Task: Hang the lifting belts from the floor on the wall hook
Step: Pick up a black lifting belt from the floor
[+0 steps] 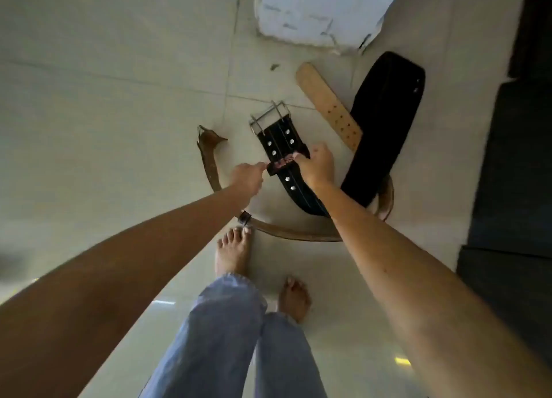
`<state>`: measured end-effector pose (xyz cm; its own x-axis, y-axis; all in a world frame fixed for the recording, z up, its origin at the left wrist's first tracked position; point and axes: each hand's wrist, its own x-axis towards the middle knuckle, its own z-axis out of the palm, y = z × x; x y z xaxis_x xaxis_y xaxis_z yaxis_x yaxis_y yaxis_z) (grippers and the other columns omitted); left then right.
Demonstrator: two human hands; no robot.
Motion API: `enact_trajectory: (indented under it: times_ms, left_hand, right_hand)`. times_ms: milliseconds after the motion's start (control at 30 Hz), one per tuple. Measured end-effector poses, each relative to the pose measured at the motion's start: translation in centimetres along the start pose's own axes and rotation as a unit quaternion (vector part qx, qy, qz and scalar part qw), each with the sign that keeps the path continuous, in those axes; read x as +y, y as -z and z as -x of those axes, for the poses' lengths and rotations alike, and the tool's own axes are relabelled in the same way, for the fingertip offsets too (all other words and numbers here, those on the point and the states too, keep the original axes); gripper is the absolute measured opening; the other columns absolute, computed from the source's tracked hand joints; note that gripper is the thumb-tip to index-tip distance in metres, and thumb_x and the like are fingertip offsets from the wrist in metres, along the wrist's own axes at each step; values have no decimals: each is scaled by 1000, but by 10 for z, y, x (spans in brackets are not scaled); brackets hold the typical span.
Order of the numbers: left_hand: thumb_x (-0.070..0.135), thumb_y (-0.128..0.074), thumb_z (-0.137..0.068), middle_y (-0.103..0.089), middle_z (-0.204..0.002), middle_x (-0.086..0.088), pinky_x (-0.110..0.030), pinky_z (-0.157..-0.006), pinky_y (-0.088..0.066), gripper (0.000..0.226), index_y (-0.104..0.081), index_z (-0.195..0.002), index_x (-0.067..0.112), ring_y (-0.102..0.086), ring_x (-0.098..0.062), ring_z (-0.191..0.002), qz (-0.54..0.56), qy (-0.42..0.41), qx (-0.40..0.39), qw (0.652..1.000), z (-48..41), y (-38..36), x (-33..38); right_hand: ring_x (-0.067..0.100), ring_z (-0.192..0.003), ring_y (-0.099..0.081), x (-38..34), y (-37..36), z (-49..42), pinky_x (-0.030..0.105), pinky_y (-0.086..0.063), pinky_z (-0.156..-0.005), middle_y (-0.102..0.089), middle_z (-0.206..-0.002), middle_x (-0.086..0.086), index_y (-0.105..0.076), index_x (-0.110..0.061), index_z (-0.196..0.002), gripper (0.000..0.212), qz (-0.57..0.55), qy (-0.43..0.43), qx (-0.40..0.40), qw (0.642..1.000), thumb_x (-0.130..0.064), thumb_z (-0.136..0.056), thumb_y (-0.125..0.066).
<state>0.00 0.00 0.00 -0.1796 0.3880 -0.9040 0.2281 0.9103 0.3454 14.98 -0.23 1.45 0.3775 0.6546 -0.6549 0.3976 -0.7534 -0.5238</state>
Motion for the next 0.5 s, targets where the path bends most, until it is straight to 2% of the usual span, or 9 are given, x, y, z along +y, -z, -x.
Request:
enact_trajectory:
  times_ms: [67,133,233,333,367,433,500]
  left_hand:
    - [35,-62,-85,-56,-71,-9,-33,-66,-42,28,-55,-69,13,-52,-24,-69,5,-5,-12,1000,-31,-11,-4]
    - [43,-63,-83,-56,-76,-10,-33,-69,-42,33,-54,-70,13,-52,-25,-73,-4,3,-22,1000,-57,-22,-8]
    - [55,-60,-83,-57,-87,-13,-34,-73,-46,49,-59,-86,6,-54,-25,-78,-19,-2,-18,1000,-73,-36,-9]
    - [55,-64,-81,-60,-102,-12,-38,-87,-51,65,-57,-113,-1,-56,-22,-84,6,17,-19,1000,-47,-39,-1]
    - [52,-68,-79,-61,-104,-12,-39,-89,-52,64,-57,-113,-1,-58,-21,-84,29,23,-13,999,-34,-37,2]
    - [41,-76,-76,-67,-104,-13,-38,-87,-55,50,-62,-101,1,-63,-21,-84,109,27,-23,993,3,-29,13]
    - [29,-78,-77,-70,-105,-16,-36,-81,-57,39,-66,-98,-1,-69,-26,-90,194,20,-84,977,55,-14,31]
  right_hand:
    - [30,-115,-54,7,-14,-30,34,-45,-91,-55,-124,16,-49,-2,-125,50,31,-1,4,1000,-26,-86,-69]
    - [33,-124,-50,14,-22,-54,37,-43,-99,-51,-136,18,-43,-3,-133,59,52,-23,-43,997,-30,-87,-67]
    - [30,-111,-62,25,-29,-65,32,-49,-88,-64,-124,16,-57,-3,-124,51,20,-53,-113,992,-35,-86,-69]
    - [30,-101,-66,18,-21,-42,37,-54,-89,-70,-111,15,-66,-6,-112,40,-17,-52,-105,993,-35,-85,-69]
    - [29,-99,-66,13,-16,-30,40,-54,-90,-71,-108,14,-66,-7,-109,39,-26,-45,-96,994,-38,-85,-68]
    - [28,-94,-67,-4,6,2,42,-54,-87,-71,-101,10,-68,-10,-104,37,-29,-32,-77,996,-42,-85,-66]
    - [25,-89,-68,-27,39,37,42,-54,-86,-73,-95,7,-70,-12,-99,35,-47,-13,-62,997,-44,-86,-64]
